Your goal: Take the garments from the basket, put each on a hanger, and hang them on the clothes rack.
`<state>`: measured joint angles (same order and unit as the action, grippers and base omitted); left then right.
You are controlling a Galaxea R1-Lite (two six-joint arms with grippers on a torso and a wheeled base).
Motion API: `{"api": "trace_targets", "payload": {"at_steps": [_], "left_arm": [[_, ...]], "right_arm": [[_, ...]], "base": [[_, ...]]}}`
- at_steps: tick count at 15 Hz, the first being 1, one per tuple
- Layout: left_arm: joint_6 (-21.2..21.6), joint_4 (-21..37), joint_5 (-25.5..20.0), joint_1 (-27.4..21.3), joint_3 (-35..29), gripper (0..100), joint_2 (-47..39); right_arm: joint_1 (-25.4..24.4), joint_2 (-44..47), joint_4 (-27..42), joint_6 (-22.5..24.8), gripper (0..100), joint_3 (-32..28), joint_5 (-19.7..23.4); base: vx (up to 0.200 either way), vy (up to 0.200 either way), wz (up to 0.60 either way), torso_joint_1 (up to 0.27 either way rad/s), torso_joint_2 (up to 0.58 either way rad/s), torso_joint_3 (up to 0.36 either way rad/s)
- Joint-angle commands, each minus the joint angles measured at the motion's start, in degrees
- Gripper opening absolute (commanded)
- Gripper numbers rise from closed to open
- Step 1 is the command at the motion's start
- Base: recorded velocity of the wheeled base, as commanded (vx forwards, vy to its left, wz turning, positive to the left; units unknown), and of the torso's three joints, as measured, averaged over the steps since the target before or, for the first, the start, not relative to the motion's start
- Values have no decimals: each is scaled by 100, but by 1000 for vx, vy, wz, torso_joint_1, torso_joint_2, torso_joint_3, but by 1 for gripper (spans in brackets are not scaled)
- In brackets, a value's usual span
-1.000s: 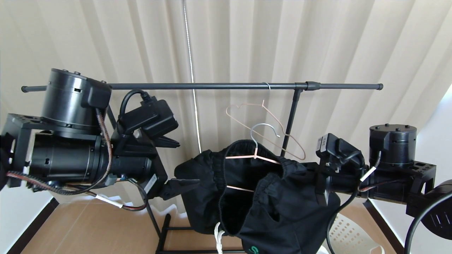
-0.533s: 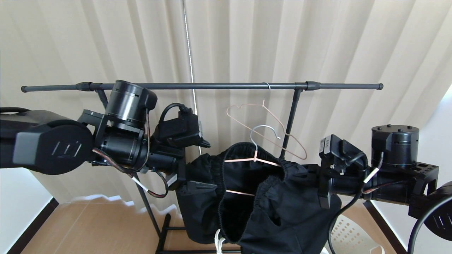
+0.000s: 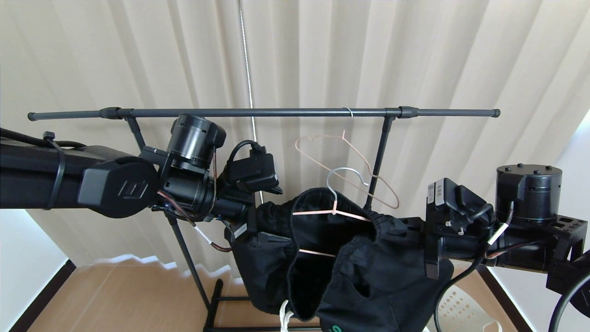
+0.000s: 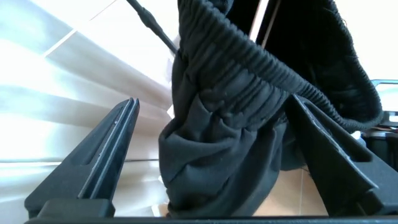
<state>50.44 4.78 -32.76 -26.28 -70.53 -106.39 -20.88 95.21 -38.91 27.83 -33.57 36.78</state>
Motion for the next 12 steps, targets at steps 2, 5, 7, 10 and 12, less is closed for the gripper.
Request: {"api": "trace_targets", "payload": {"at_steps": [2,5,7,10,12], "left_arm": [[-228,-3,-20,-70,-101,100,-172],[-325,-3,-20,-175,-83,100,-181],[-325,-3,-20,-202,-57,100,-181],[-334,6,-20,-219,-48,100,-181],[-369,6,-29,-246,-48,100,-181]], "right_arm": [[-30,-169,-2,12,0,53,5],[-56,-275,-2,12,0,97,14],[-56,-310,-2,12,0,97,14],[-56,-310,-2,12,0,97,14],[-56,-310,-2,12,0,97,49]], "base": [[0,0,0,0,0,0],[0,0,0,0,0,0],[0,0,0,0,0,0],[0,0,0,0,0,0],[0,0,0,0,0,0]]}}
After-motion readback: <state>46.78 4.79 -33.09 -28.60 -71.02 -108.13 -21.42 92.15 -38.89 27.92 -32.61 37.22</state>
